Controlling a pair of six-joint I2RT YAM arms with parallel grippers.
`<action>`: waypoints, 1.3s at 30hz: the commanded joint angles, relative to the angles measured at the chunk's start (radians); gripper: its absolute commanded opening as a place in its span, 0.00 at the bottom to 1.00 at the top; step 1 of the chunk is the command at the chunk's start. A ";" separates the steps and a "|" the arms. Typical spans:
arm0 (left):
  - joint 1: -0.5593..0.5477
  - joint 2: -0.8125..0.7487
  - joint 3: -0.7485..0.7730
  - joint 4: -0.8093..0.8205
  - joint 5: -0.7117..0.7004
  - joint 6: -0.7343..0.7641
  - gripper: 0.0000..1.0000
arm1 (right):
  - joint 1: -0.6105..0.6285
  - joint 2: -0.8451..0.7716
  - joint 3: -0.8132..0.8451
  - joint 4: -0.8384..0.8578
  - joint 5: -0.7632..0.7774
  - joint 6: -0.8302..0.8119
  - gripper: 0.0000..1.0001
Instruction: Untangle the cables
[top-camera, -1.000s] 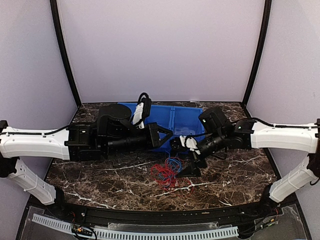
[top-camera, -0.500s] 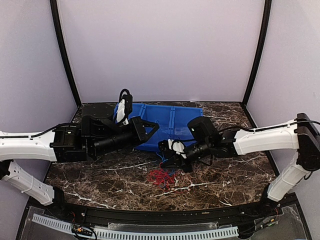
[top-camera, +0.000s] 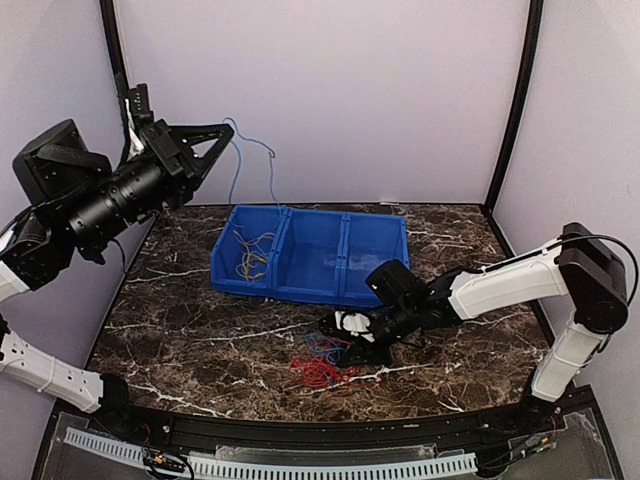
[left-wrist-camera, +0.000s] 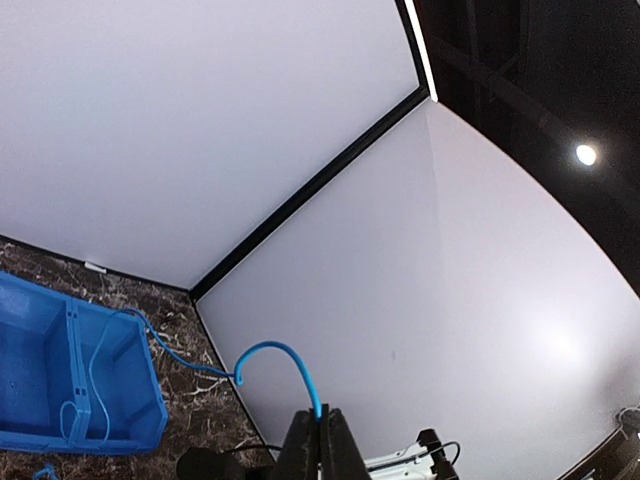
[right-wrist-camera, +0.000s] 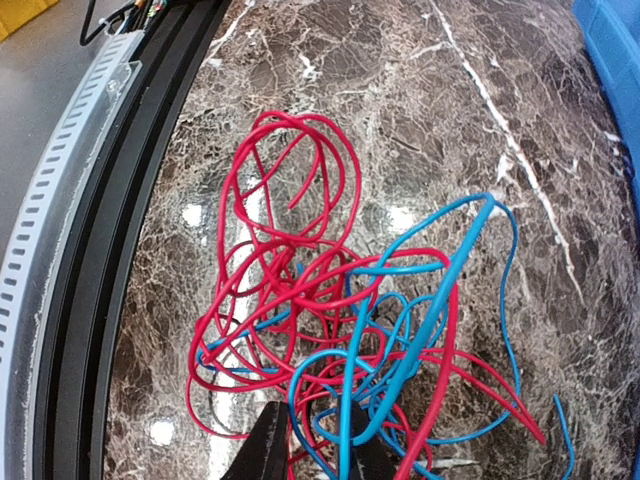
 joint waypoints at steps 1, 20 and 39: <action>0.001 -0.025 0.040 -0.078 -0.043 0.066 0.00 | -0.008 0.012 0.017 -0.029 0.002 -0.013 0.17; 0.104 0.071 0.189 -0.395 -0.092 0.226 0.00 | -0.139 -0.334 0.104 -0.347 0.137 -0.118 0.77; 0.407 0.433 0.349 -0.319 0.263 0.303 0.00 | -0.729 -0.811 -0.216 -0.153 -0.033 0.028 0.90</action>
